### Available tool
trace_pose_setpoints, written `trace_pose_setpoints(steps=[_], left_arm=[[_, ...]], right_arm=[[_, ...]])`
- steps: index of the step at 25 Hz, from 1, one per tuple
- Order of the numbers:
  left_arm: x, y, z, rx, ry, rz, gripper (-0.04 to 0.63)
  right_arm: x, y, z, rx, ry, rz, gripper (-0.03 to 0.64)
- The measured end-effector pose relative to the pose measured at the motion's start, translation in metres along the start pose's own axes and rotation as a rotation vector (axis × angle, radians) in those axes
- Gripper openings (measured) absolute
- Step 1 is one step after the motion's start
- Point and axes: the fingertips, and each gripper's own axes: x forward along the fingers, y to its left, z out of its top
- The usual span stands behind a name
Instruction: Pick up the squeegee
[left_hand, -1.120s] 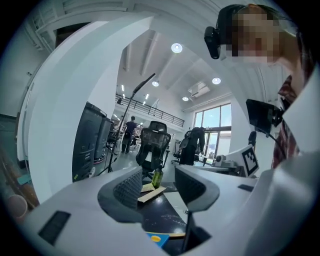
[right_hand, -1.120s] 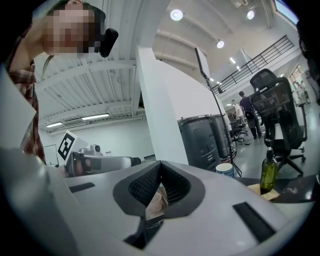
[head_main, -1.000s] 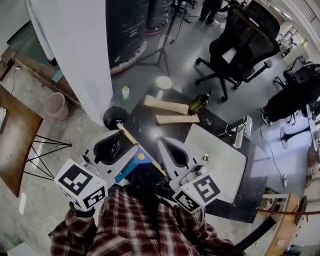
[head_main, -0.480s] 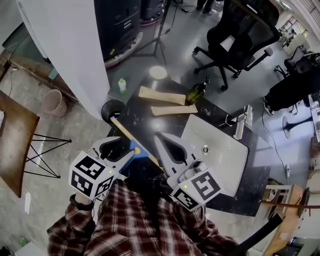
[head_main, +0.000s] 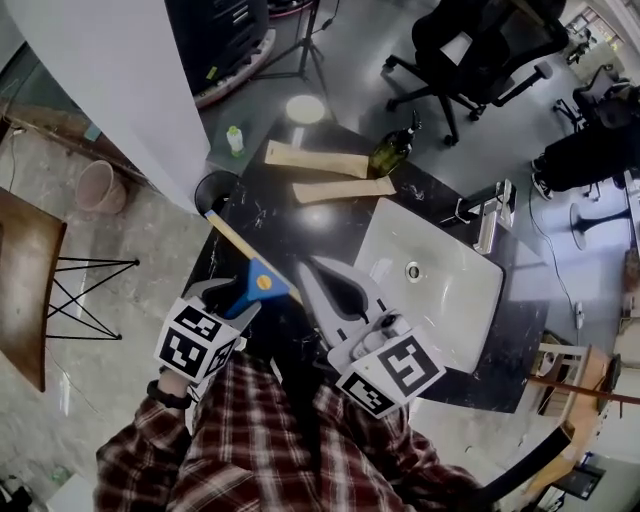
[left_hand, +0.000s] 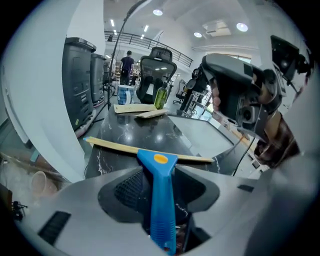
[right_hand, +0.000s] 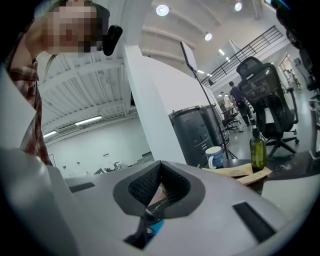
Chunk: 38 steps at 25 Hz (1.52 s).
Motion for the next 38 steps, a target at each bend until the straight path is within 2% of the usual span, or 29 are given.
trace_pose_setpoints(steps=[6, 11, 12, 21, 26, 32, 38], left_arm=[[0.018, 0.0, -0.022, 0.044, 0.101, 0.036, 0.189], [0.02, -0.002, -0.024, 0.063, 0.164, 0.048, 0.18], [0.02, -0.003, -0.023, 0.066, 0.171, 0.048, 0.141], [0.018, -0.003, -0.02, 0.051, 0.15, 0.06, 0.14], [0.007, 0.005, 0.001, 0.033, 0.058, 0.096, 0.14], [-0.022, 0.019, 0.05, 0.011, -0.156, 0.157, 0.14], [-0.068, 0.017, 0.109, -0.011, -0.394, 0.15, 0.14]], right_arm=[[-0.002, -0.005, -0.007, 0.026, 0.011, -0.01, 0.012], [-0.003, -0.009, -0.008, 0.036, 0.01, -0.019, 0.012], [-0.004, -0.01, -0.008, 0.038, 0.01, -0.02, 0.012], [-0.007, -0.007, -0.009, 0.035, 0.011, -0.021, 0.012], [-0.011, -0.001, -0.006, 0.022, 0.007, -0.009, 0.012], [-0.017, 0.009, 0.002, -0.006, 0.0, 0.01, 0.012], [-0.021, 0.014, 0.014, -0.045, -0.01, 0.026, 0.012]])
